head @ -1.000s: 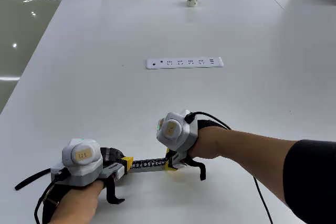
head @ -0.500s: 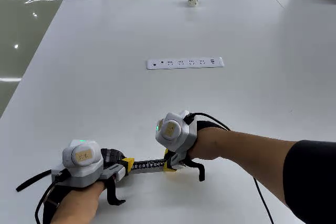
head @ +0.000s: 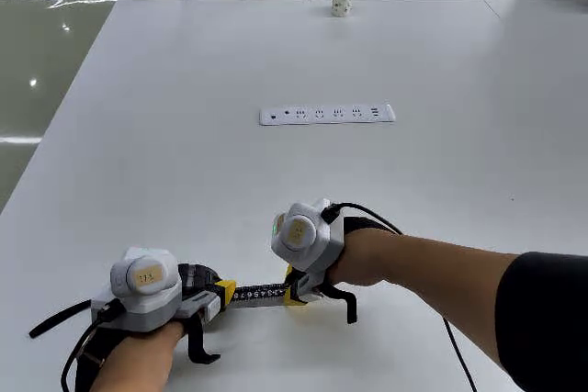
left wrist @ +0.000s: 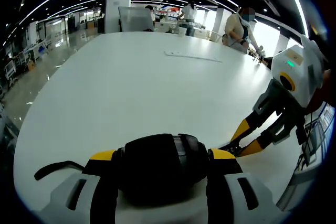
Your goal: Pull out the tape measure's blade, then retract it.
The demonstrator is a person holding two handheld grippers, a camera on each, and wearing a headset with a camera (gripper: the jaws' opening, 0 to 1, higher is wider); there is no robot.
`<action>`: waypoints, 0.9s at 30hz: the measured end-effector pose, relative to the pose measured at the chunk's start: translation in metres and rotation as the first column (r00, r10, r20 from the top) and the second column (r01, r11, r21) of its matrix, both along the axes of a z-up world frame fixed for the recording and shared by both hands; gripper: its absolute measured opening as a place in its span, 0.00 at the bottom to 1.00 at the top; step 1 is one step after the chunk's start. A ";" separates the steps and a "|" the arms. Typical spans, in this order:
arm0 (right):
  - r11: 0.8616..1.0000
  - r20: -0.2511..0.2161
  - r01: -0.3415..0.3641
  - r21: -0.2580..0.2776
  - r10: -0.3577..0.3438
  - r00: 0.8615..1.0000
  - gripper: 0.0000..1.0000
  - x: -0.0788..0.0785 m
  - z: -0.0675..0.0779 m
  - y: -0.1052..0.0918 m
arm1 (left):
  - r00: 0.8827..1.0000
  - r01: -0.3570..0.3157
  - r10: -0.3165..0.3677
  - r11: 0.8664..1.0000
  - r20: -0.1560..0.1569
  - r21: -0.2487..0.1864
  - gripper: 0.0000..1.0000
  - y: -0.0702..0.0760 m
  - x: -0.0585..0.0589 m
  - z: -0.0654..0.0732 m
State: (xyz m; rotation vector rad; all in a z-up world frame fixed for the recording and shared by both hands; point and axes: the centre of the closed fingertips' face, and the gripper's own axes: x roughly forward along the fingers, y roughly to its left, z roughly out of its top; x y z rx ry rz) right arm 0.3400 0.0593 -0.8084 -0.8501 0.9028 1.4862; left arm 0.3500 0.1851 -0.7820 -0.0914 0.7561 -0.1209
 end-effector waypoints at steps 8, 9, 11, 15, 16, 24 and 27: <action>1.000 -0.007 0.010 0.007 -0.010 1.000 0.10 0.001 0.000 0.004 | 1.000 0.000 0.000 1.000 -0.001 -0.008 0.64 0.000 0.000 0.000; 1.000 -0.007 0.010 0.006 -0.010 1.000 0.10 0.001 0.000 0.004 | 1.000 -0.001 0.001 1.000 0.000 -0.009 0.64 0.000 0.000 0.000; 1.000 -0.010 0.015 0.009 -0.015 1.000 0.10 0.000 0.000 0.005 | 1.000 -0.002 0.002 1.000 0.000 -0.010 0.64 0.000 0.000 0.000; 1.000 -0.010 0.015 0.011 -0.015 1.000 0.10 0.000 0.000 0.006 | 1.000 -0.001 0.001 1.000 0.000 -0.014 0.64 0.000 0.001 0.000; 1.000 -0.011 0.015 0.013 -0.015 1.000 0.10 0.000 0.000 0.007 | 1.000 -0.002 0.002 1.000 -0.001 -0.016 0.64 0.000 0.001 0.000; 1.000 -0.012 0.018 0.022 -0.018 1.000 0.10 -0.001 0.000 0.012 | 1.000 -0.002 0.002 0.999 0.005 -0.033 0.64 0.001 0.000 0.001; 0.999 -0.011 0.021 0.025 -0.020 1.000 0.10 -0.001 0.000 0.013 | 1.000 -0.002 0.003 0.999 0.007 -0.037 0.64 0.001 0.000 0.001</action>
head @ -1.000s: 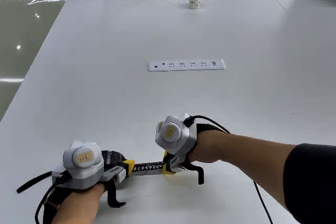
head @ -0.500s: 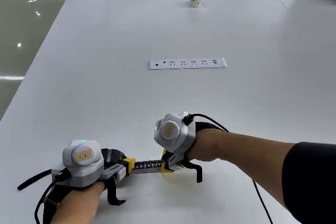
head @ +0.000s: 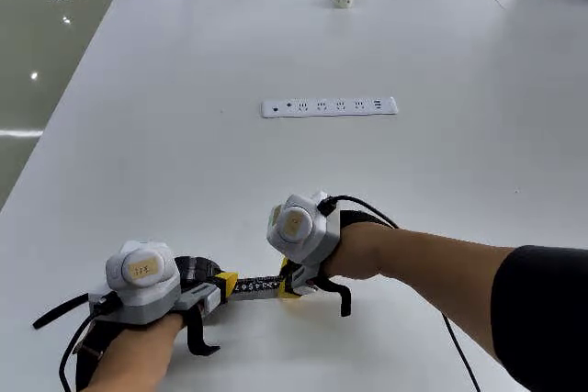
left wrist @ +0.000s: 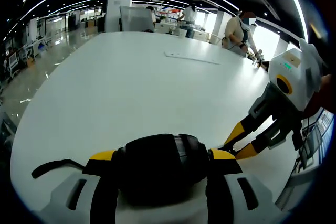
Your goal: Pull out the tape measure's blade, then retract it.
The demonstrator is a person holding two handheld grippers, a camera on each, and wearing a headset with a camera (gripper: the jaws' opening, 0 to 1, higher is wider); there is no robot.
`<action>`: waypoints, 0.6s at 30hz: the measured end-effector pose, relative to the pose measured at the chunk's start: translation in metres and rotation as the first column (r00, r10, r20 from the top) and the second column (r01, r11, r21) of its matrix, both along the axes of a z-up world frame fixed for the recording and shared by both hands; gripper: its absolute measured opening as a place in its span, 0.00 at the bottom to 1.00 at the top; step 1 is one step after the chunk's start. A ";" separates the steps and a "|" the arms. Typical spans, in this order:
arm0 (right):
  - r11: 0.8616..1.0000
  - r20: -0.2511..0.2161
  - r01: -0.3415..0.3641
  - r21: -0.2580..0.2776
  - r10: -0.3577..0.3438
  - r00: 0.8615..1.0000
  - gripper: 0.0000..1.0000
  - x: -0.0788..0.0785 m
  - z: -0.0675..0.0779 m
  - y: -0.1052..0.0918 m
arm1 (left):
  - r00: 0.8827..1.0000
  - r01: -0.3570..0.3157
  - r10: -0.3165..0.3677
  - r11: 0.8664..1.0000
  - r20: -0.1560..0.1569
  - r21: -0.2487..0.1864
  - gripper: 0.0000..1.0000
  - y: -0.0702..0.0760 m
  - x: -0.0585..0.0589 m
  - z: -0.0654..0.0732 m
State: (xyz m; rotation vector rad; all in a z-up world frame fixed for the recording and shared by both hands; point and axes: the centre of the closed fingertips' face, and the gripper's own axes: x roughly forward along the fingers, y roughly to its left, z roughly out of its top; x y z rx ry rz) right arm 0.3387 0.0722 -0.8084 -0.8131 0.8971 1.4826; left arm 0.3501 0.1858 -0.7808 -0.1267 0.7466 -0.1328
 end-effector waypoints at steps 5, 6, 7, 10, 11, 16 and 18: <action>1.000 -0.002 0.004 0.007 -0.004 1.000 0.10 -0.001 0.000 0.002 | 1.000 0.001 -0.001 1.000 -0.002 -0.002 0.64 0.000 0.000 -0.001; 1.000 -0.001 0.001 0.008 -0.001 1.000 0.10 -0.001 0.000 0.002 | 1.000 0.000 0.000 1.000 -0.003 -0.002 0.64 0.000 0.000 -0.001; 1.000 -0.001 -0.001 0.009 0.001 1.000 0.10 0.000 0.000 0.003 | 1.000 -0.001 0.001 1.000 -0.003 -0.002 0.64 0.000 0.000 -0.001; 1.000 -0.001 0.001 0.010 -0.001 1.000 0.10 -0.001 0.000 0.004 | 1.000 -0.001 0.001 1.000 -0.003 -0.003 0.64 0.000 0.000 -0.001; 1.000 -0.003 0.002 0.012 -0.002 1.000 0.10 -0.001 0.000 0.005 | 1.000 -0.001 0.001 1.000 -0.004 -0.003 0.64 0.000 0.000 -0.001; 1.000 -0.008 0.007 0.022 -0.007 1.000 0.10 -0.001 0.000 0.006 | 1.000 0.000 0.000 1.000 -0.004 -0.006 0.64 0.000 0.000 0.000; 1.000 -0.007 0.008 0.027 -0.008 1.000 0.10 -0.001 0.000 0.007 | 1.000 -0.002 0.002 1.000 -0.006 -0.009 0.64 0.000 0.000 0.000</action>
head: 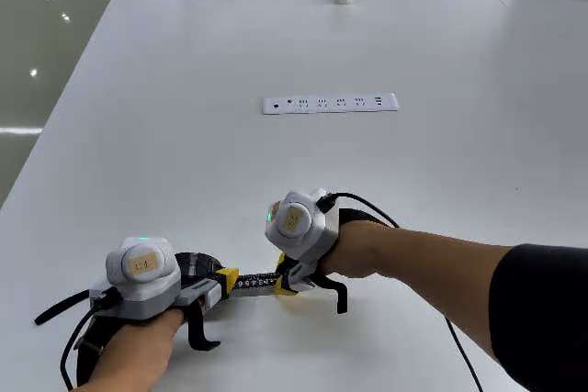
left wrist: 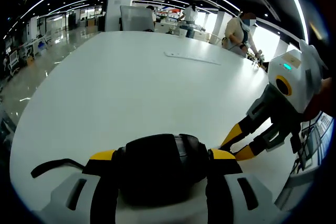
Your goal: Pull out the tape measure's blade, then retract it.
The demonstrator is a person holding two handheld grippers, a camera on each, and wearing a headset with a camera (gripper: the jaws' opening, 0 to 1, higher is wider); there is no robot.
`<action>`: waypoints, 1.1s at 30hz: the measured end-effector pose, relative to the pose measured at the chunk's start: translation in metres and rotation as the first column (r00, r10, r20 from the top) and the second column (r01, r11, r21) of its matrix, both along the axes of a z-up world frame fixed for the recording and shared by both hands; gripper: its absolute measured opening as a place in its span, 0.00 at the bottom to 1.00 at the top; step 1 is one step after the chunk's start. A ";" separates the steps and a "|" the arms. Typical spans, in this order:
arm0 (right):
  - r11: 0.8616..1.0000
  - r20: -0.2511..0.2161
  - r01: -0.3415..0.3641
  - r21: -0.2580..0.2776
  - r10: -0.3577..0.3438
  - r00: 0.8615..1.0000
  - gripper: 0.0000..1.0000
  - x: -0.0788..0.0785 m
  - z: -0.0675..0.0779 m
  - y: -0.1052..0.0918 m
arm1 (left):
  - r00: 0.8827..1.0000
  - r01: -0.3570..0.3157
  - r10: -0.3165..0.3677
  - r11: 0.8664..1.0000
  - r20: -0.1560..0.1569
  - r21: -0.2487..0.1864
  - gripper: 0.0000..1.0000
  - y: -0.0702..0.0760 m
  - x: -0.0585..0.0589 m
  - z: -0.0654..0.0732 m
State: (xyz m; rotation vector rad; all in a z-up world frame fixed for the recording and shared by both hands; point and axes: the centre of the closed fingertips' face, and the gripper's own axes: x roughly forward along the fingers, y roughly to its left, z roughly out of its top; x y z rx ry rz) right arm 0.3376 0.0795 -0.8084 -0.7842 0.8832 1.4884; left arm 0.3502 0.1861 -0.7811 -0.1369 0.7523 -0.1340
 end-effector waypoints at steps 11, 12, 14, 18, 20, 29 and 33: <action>1.000 0.000 -0.010 0.015 0.010 1.000 0.11 -0.001 0.000 0.006 | 1.000 0.001 -0.001 1.000 0.002 -0.002 0.64 0.000 0.000 0.000; 1.000 0.001 -0.008 0.014 0.008 1.000 0.11 -0.001 0.000 0.006 | 1.000 0.001 -0.001 1.000 0.002 -0.003 0.64 0.000 0.000 0.000; 1.000 0.011 -0.028 0.008 0.028 1.000 0.10 -0.001 0.000 0.007 | 1.000 0.001 -0.001 1.000 0.002 -0.002 0.64 -0.001 0.000 -0.001; 1.000 0.002 -0.004 0.011 0.004 1.000 0.10 -0.002 0.000 0.009 | 1.000 0.001 -0.001 1.000 0.001 -0.003 0.64 0.000 0.000 -0.001; 1.000 -0.006 0.018 0.018 -0.018 1.000 0.10 -0.002 0.001 0.011 | 1.000 0.002 -0.002 1.000 0.000 -0.004 0.64 0.000 -0.001 -0.001; 0.999 -0.016 0.040 0.027 -0.040 0.999 0.11 -0.001 0.000 0.015 | 1.000 0.004 -0.004 1.000 0.001 -0.004 0.64 0.000 0.000 0.000; 0.999 -0.019 0.042 0.030 -0.041 0.999 0.11 -0.002 0.000 0.016 | 1.000 0.005 -0.004 1.000 0.001 -0.006 0.64 0.000 0.000 -0.001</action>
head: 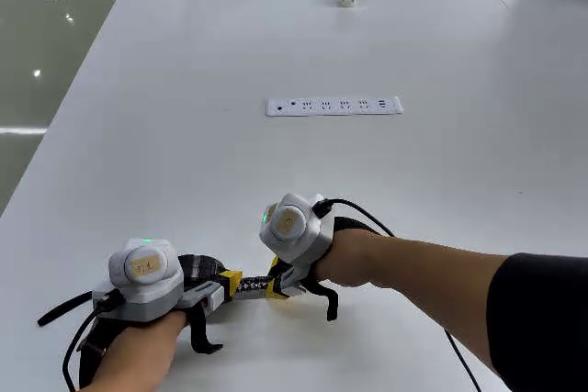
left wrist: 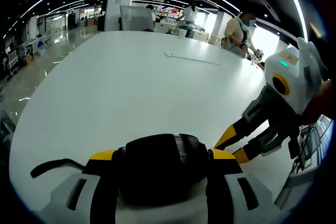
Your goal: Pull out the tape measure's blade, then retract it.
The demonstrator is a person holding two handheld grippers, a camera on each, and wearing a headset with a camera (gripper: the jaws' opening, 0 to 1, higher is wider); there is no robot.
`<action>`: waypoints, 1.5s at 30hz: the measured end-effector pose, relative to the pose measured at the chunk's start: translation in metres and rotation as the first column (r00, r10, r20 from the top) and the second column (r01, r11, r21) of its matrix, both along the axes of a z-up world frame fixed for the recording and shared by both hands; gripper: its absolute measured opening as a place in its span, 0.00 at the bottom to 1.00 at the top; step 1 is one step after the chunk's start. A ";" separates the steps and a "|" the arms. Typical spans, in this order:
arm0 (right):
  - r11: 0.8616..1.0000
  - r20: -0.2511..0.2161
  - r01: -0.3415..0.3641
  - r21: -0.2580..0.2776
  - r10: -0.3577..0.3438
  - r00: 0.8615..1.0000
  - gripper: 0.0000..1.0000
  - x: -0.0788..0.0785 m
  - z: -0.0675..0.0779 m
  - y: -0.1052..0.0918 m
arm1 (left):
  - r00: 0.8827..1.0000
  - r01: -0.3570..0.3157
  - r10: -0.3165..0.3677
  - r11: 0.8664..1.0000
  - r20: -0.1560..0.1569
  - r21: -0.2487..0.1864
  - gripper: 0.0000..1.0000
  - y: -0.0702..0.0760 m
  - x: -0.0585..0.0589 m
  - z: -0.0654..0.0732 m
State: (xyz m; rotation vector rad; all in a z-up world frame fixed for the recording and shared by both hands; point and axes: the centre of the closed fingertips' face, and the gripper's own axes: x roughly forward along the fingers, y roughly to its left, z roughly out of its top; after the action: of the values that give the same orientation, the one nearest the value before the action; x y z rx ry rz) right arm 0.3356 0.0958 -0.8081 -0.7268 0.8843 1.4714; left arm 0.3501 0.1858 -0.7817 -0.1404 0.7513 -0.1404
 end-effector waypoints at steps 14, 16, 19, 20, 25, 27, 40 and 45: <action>1.000 -0.010 0.000 0.022 0.000 1.000 0.10 -0.001 0.000 0.006 | 1.000 -0.001 0.001 1.000 -0.001 -0.004 0.64 0.001 0.001 0.000; 1.000 -0.002 -0.009 0.025 0.009 1.000 0.10 -0.002 0.000 0.007 | 1.000 -0.001 0.001 1.000 0.000 -0.004 0.64 0.001 0.000 0.000; 1.000 -0.001 -0.006 0.028 0.006 1.000 0.10 -0.002 0.000 0.008 | 1.000 -0.001 0.001 1.000 -0.001 -0.006 0.64 0.001 0.000 0.000; 1.000 -0.002 -0.006 0.028 0.006 1.000 0.10 -0.002 0.000 0.008 | 1.000 -0.002 0.002 1.000 -0.001 -0.007 0.64 0.000 0.000 0.000; 1.000 -0.009 0.003 0.029 -0.003 1.000 0.10 -0.003 0.000 0.010 | 1.000 -0.002 0.002 1.000 -0.001 -0.009 0.64 0.000 0.000 0.001; 0.999 -0.012 0.010 0.031 -0.010 1.000 0.10 -0.003 0.000 0.011 | 1.000 -0.003 0.003 1.000 -0.001 -0.009 0.64 0.000 0.000 0.001; 0.999 -0.022 0.017 0.042 -0.016 1.000 0.11 -0.006 0.002 0.016 | 1.000 -0.003 0.003 1.000 -0.003 -0.022 0.64 0.000 0.000 0.000; 0.999 -0.022 0.022 0.050 -0.021 1.000 0.11 -0.006 0.001 0.021 | 1.000 -0.003 0.003 1.000 -0.002 -0.023 0.64 0.001 0.000 0.000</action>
State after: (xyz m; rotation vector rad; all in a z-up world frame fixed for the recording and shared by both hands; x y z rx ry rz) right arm 0.3293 0.1165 -0.8072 -0.6641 0.8657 1.4797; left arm 0.3505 0.1863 -0.7813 -0.1632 0.7519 -0.1464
